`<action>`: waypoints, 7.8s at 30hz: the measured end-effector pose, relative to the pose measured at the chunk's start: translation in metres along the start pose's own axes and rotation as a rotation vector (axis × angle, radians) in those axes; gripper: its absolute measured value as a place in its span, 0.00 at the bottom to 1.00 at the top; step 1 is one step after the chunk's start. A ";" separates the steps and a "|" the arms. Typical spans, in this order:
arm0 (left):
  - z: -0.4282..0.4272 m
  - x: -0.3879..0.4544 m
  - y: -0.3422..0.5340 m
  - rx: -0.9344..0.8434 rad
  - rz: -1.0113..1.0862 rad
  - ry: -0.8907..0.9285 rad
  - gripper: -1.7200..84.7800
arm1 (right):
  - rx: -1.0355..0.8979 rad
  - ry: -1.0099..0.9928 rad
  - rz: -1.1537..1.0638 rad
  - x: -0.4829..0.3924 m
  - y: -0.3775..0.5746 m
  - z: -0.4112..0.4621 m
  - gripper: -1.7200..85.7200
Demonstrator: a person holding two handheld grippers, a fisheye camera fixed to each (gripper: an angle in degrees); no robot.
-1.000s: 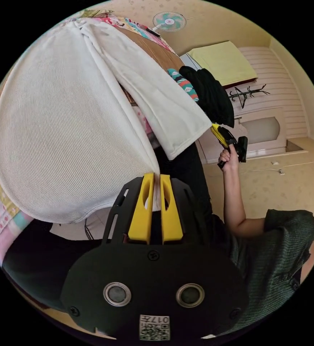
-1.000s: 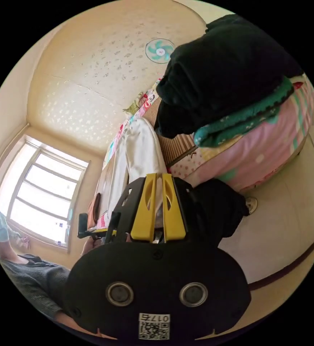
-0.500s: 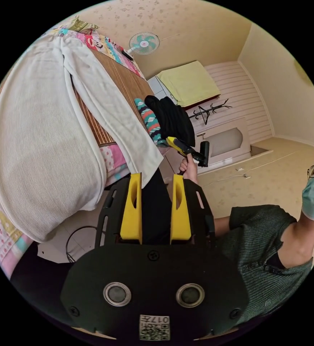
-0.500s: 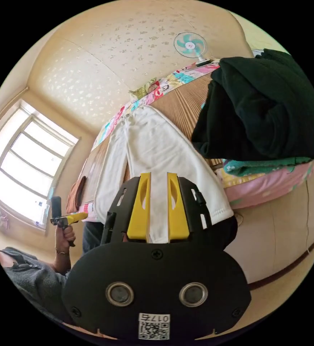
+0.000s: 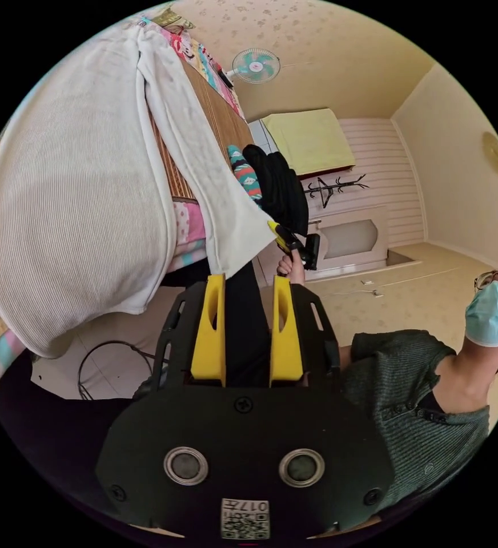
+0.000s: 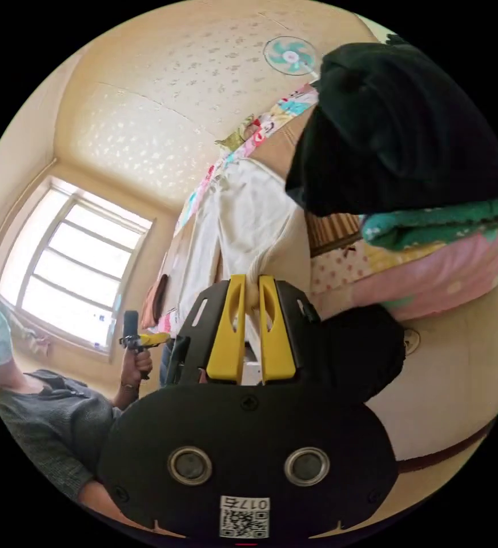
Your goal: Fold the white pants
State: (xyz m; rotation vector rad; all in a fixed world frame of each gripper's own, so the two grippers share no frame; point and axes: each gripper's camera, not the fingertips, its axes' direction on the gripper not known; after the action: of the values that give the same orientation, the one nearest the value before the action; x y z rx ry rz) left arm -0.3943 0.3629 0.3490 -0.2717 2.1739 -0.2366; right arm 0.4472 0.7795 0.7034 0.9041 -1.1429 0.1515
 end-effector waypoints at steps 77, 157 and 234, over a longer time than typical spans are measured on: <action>-0.134 0.027 0.024 0.400 -0.204 -0.237 0.06 | -0.321 -0.168 -0.173 -0.070 0.022 0.285 0.11; -0.091 0.014 -0.005 -0.080 -0.228 -0.596 0.16 | -0.698 -0.069 -0.198 0.005 0.040 0.280 0.22; -0.166 0.087 -0.124 0.415 0.005 -0.441 0.09 | -0.141 0.039 -0.426 -0.180 -0.080 0.294 0.09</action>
State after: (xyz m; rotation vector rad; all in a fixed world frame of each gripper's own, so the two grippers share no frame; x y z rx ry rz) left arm -0.5657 0.2311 0.4096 -0.0714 1.6451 -0.5604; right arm 0.1981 0.5848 0.5440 0.9932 -0.8903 -0.2552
